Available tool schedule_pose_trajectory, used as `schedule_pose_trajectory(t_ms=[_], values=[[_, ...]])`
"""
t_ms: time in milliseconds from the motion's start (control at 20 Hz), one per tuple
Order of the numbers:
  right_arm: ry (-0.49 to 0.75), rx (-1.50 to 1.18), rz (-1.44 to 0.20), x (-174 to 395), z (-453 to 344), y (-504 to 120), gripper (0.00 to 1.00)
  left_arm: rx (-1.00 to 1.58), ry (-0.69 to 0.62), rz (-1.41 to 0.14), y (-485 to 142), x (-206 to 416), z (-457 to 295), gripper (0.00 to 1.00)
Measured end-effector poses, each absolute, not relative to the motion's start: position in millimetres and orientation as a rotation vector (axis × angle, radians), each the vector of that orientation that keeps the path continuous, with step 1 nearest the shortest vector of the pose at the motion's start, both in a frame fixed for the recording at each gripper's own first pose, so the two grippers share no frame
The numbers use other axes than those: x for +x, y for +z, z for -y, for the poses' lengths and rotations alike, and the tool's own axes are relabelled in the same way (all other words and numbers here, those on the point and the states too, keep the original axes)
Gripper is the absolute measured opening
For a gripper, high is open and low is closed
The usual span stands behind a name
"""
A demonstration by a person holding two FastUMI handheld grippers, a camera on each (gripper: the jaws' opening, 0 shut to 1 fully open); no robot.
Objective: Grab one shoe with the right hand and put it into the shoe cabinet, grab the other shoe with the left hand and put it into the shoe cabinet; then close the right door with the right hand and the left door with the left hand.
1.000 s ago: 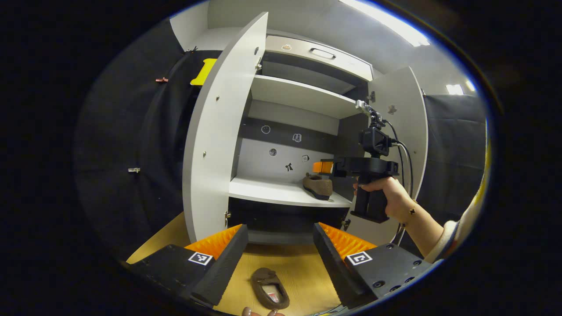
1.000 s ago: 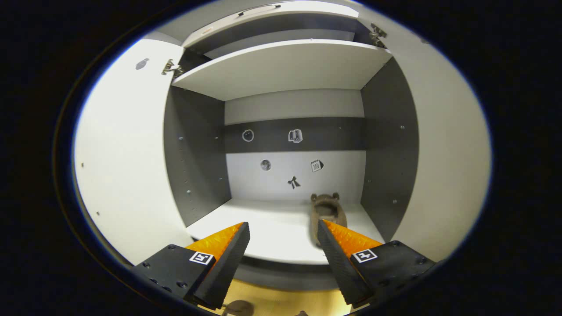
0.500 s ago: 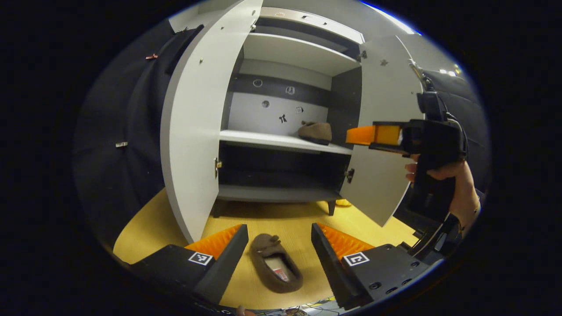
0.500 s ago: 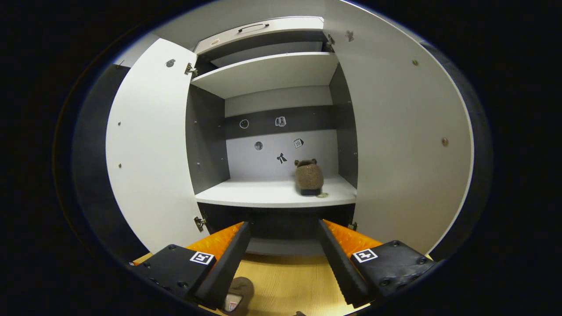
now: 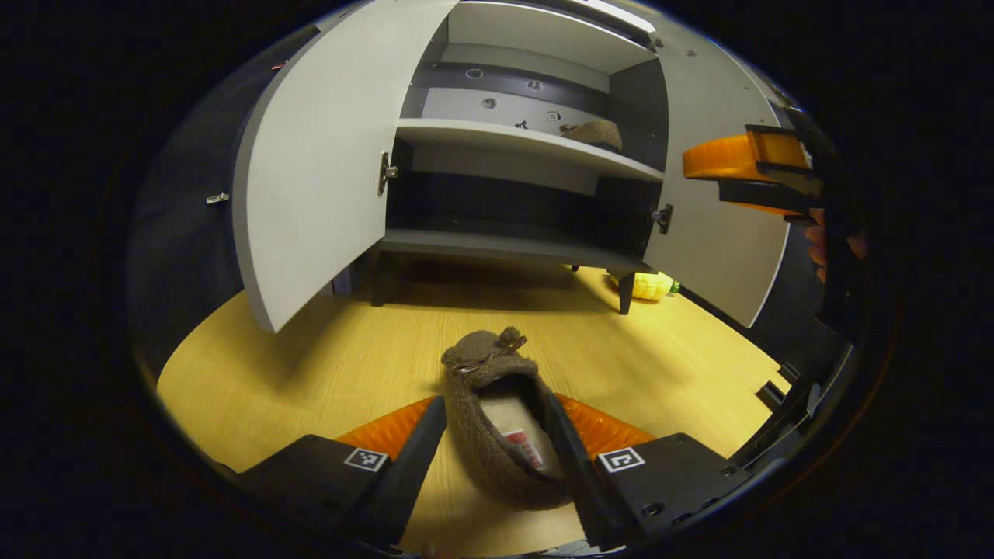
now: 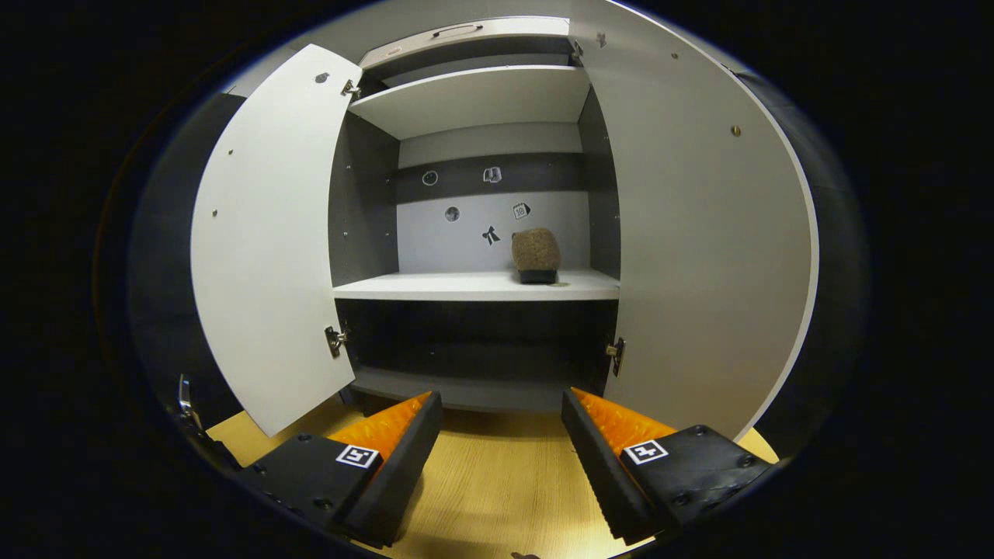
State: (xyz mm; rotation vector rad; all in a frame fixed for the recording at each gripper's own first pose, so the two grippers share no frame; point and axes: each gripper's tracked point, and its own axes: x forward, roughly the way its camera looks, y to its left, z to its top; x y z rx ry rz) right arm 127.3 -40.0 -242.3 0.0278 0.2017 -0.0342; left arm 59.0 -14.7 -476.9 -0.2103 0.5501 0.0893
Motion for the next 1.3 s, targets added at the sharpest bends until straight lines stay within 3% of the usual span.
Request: schedule_pose_trajectory(t_ms=[400,750,900,1000,1050,1300], values=[[-0.016,0.032,-0.248,152.3,45.7,-269.2,0.99,-0.266,0.085,-0.55,-504.9,91.0,11.6,0.8],[0.001,0.036,-0.291,175.3,45.9,-289.8,0.98,-0.288,0.154,-0.603,-525.6,100.9,-14.9,0.67],[0.013,0.021,-0.304,186.7,44.1,-298.1,0.99,-0.284,0.161,-0.601,-527.3,113.7,-21.7,0.71],[0.021,0.023,-0.321,194.7,41.8,-305.9,0.98,-0.267,0.153,-0.607,-530.1,122.0,-21.5,0.63],[0.024,0.027,-0.327,198.6,41.7,-308.6,0.98,-0.263,0.15,-0.611,-530.9,126.1,-19.7,0.5],[0.033,0.03,-0.349,214.6,39.3,-317.8,0.98,-0.185,0.143,-0.621,-531.8,131.4,-25.4,0.16]])
